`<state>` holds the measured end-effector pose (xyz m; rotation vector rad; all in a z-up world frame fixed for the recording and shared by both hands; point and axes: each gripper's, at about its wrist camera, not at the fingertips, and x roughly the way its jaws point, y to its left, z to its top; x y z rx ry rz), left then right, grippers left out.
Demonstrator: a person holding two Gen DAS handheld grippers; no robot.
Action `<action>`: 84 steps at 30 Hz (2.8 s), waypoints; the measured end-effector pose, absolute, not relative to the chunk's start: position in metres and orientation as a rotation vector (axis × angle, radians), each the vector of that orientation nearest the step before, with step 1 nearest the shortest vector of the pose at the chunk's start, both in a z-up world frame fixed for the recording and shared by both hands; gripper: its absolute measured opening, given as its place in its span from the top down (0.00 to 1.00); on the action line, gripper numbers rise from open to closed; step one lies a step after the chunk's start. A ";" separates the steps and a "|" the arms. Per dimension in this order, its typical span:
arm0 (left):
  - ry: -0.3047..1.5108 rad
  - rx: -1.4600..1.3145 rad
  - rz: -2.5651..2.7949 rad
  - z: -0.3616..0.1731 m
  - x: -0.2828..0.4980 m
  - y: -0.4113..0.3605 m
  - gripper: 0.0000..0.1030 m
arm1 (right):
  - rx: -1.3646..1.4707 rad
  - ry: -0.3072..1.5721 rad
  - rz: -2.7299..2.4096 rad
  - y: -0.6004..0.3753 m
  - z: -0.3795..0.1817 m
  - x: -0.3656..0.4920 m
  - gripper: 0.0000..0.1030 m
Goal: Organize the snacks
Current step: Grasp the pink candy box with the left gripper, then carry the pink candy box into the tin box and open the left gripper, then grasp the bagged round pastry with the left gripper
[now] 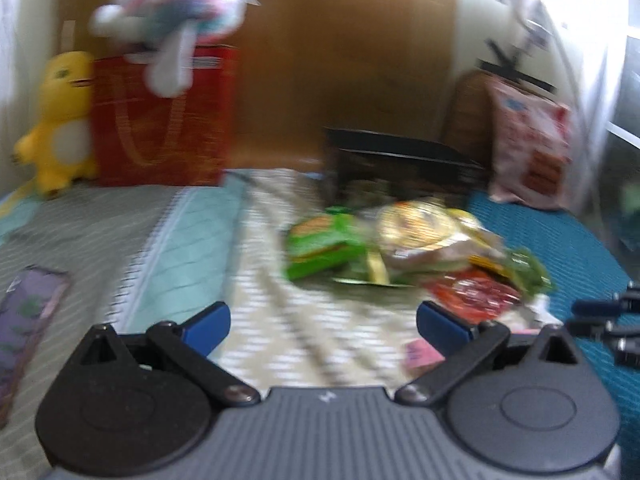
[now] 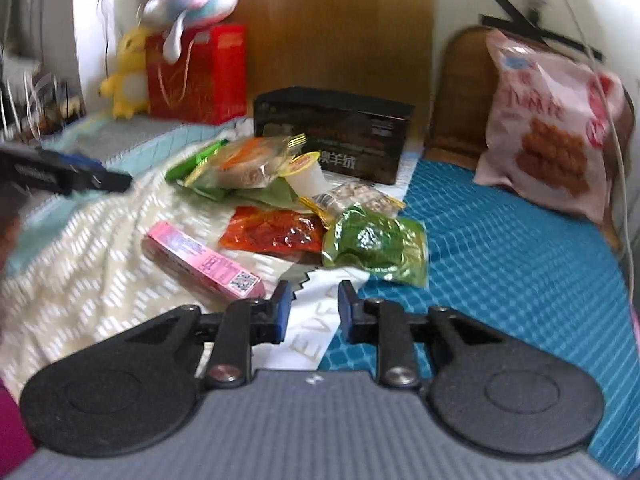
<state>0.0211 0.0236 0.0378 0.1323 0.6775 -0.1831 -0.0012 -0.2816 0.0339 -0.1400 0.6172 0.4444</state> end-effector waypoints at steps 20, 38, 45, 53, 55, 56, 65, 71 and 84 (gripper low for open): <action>0.967 -0.120 -0.483 -0.015 0.049 -0.024 0.46 | -0.107 0.676 0.580 -0.243 0.004 -0.003 0.68; 0.652 -0.060 -0.442 0.097 0.171 -0.062 0.45 | -0.151 0.481 0.438 -0.239 0.074 0.173 0.68; 0.746 -0.077 -0.390 0.058 0.245 -0.067 0.46 | -0.173 0.541 0.417 -0.230 0.045 0.215 0.65; 0.738 -0.156 -0.379 0.050 0.235 -0.031 0.39 | -0.014 0.506 0.501 -0.262 0.062 0.163 0.57; 0.702 -0.180 -0.392 0.060 0.207 -0.016 0.36 | 0.057 0.532 0.581 -0.268 0.060 0.140 0.57; 0.699 -0.204 -0.403 0.062 0.193 -0.008 0.34 | 0.076 0.546 0.615 -0.267 0.057 0.130 0.57; 0.807 -0.310 -0.383 0.014 0.103 0.017 0.35 | 0.033 0.670 0.656 -0.228 0.014 0.094 0.76; 0.821 -0.320 -0.388 0.004 0.091 0.006 0.50 | 0.037 0.665 0.687 -0.225 0.017 0.053 0.84; 0.858 -0.255 -0.472 0.004 0.004 -0.014 0.37 | 0.088 0.665 0.683 -0.252 0.010 -0.025 0.42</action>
